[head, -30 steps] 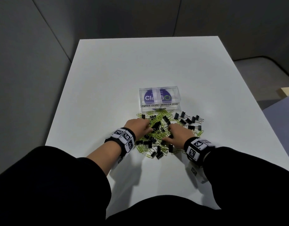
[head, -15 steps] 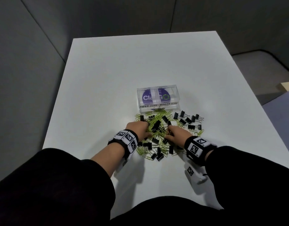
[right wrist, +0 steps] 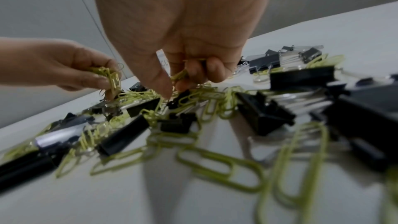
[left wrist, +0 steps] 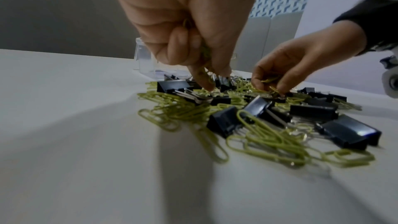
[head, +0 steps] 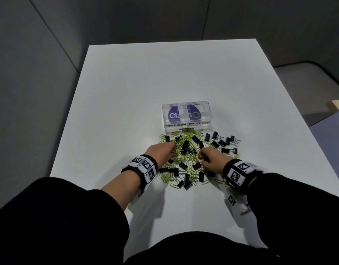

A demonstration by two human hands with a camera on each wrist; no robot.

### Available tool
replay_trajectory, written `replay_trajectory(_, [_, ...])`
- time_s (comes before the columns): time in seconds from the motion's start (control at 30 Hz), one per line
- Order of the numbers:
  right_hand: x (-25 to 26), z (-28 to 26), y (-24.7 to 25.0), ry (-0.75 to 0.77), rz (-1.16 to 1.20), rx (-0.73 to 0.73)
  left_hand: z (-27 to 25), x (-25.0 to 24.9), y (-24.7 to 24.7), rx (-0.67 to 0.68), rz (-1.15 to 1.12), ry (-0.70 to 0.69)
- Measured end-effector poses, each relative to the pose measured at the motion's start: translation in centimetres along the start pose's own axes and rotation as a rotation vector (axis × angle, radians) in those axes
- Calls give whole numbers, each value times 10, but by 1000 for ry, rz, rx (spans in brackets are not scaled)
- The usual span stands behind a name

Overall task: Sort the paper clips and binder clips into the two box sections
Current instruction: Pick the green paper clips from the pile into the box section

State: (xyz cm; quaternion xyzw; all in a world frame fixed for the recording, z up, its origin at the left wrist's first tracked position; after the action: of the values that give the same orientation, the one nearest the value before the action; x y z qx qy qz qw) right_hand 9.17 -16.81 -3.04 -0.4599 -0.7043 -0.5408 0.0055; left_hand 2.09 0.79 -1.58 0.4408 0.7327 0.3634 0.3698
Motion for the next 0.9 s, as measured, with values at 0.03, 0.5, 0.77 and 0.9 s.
replay_trajectory(0.03, [0, -1, 0, 14, -26, 4, -1, 0, 1, -13, -12, 0])
replay_trajectory(0.5, [-6, 0, 22, 40, 102, -155, -2, 6, -4, -63, -185, 6])
replay_trajectory(0.77, [3, 17, 39, 30, 139, -234, 5, 11, 8, -114, -148, 25])
replay_trajectory(0.9, [13, 32, 40, -14, 62, -198, 6, 16, 10, -79, -300, 38])
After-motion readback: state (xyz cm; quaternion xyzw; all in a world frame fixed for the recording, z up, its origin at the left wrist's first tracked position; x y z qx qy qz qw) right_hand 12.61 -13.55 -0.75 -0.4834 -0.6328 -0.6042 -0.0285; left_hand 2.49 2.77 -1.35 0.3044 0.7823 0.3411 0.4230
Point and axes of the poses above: each hand's wrist, its own z-axis towards the middle knuckle, its own y-axis out of the back of the hand, x = y × z, the point moved 2 cm from there along z, towards the middle knuckle, and after that the axes turned 11 degrees about y, right-handed, at the moved point
